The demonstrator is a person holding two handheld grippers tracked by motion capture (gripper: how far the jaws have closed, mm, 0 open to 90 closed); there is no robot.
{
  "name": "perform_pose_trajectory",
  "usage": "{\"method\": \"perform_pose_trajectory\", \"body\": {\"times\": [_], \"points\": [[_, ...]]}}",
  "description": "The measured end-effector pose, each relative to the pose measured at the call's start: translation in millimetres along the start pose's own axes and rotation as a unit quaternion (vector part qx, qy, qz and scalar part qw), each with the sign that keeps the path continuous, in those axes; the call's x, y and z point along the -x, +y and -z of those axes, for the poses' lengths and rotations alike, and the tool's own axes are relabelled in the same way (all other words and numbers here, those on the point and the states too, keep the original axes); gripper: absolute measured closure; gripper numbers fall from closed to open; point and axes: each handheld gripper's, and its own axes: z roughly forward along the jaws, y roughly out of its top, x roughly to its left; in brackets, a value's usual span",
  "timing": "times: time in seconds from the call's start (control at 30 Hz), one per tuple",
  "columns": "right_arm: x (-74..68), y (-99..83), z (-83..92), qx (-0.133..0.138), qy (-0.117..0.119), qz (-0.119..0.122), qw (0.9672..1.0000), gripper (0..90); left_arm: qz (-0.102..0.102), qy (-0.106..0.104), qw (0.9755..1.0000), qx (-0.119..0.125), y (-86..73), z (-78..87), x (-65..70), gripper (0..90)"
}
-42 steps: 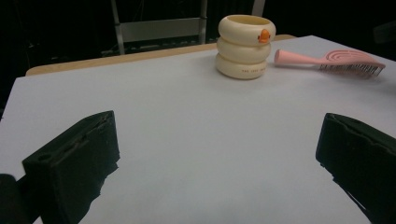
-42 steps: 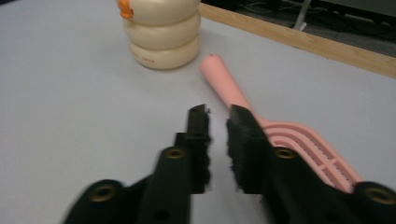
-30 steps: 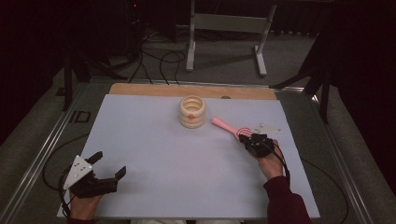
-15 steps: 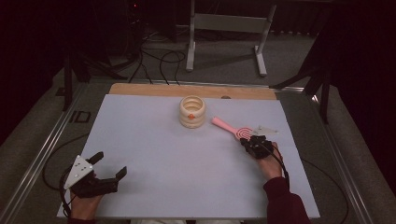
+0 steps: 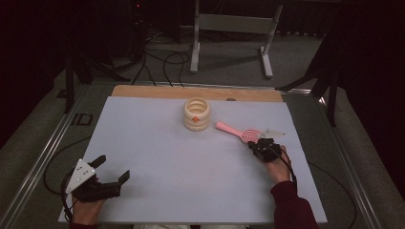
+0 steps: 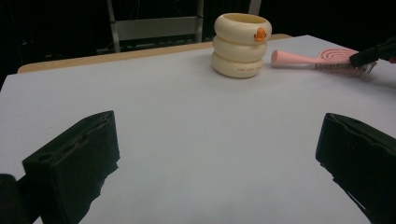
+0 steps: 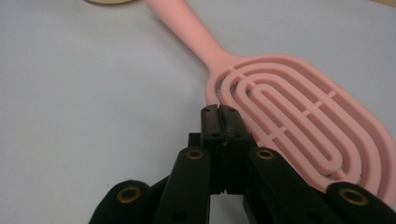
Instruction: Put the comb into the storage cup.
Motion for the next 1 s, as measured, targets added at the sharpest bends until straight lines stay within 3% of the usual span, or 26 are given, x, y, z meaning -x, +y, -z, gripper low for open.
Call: {"method": "perform_pose_trajectory", "body": {"times": [0.4, 0.7, 1.0], "points": [[9.3, -0.6, -1.8, 0.002, -0.012, -0.025, 0.9996, 90.0, 0.0, 0.001, 1.0, -0.001, -0.2, -0.2, -0.1, 0.0], [27.6, 0.1, -5.4, 0.011, -0.024, -0.073, 0.997, 90.0, 0.001, 0.001, 1.0, -0.002, -0.5, -0.8, -0.3, 0.0], [36.1, 15.3, -10.0, 0.005, -0.044, -0.072, 0.9964, 90.0, 0.001, 0.004, 1.0, -0.003, -0.7, -0.8, -0.7, 0.0]]}}
